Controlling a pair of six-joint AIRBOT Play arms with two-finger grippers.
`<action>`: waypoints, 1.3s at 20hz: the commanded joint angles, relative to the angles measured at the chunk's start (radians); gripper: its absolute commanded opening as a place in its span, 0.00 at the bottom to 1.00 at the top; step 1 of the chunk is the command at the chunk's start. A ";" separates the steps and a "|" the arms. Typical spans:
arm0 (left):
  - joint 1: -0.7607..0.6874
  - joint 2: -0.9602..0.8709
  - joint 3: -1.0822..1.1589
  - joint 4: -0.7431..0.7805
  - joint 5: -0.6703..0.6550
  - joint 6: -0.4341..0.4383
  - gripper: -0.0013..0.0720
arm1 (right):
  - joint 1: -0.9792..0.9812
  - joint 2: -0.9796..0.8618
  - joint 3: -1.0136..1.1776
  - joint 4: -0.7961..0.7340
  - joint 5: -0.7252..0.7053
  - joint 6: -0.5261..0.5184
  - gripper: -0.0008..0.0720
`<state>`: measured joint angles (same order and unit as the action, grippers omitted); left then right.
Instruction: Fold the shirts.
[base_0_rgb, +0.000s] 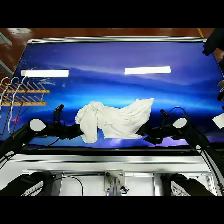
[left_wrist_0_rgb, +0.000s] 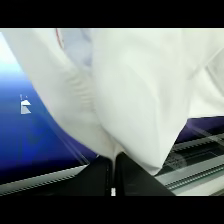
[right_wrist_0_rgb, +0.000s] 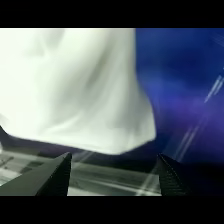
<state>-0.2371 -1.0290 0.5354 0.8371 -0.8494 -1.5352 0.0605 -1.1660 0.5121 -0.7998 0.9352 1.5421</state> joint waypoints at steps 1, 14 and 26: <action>0.000 0.025 0.004 -0.004 0.000 0.005 0.07 | 0.064 -0.041 -0.001 0.064 -0.114 0.056 0.91; 0.196 0.084 0.199 0.040 -0.251 0.167 0.07 | 0.064 0.075 0.181 0.080 -0.061 -0.064 0.09; 0.604 0.227 1.363 0.095 -0.281 0.176 0.07 | -0.142 0.536 1.040 -0.276 -0.039 -0.001 0.09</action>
<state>0.3058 -0.8116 1.7107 0.9047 -1.1324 -1.3239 -0.0681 -0.6930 1.4132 -0.9707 0.8959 1.5032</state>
